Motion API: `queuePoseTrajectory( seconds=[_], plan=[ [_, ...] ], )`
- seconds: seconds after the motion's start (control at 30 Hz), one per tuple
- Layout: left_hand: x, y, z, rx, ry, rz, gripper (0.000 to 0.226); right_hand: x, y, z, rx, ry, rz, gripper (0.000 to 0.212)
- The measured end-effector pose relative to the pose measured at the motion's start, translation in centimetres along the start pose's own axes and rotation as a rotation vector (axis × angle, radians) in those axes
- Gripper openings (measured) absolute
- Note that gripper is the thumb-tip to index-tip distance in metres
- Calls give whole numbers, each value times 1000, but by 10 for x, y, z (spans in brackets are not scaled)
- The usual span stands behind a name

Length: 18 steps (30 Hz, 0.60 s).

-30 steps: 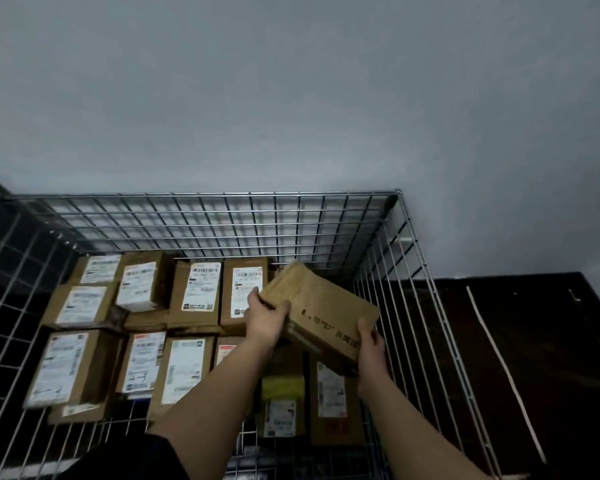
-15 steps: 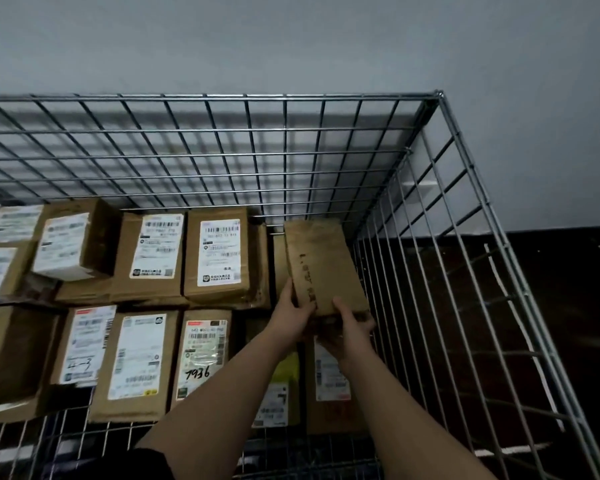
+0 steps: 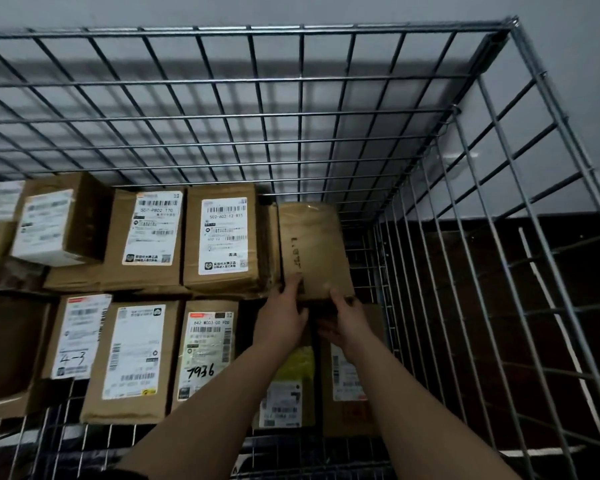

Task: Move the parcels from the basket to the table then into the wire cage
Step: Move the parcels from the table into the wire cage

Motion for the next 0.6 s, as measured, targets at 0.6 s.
queuePoseTrajectory(
  seconds=[0.6],
  plan=[
    [-7, -26, 7, 126, 48, -487, 63, 29, -5, 29, -233, -165, 708, 53]
  ],
)
Point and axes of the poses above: each hand's wrist, its own z-axis away from the middle knuckle, its own y-axis out of the palm, x = y × z, the point moved 3 cm from there along -z, towards the middle knuckle, and after that the axes turned 6 degrees about x, right-handed, at the moved point
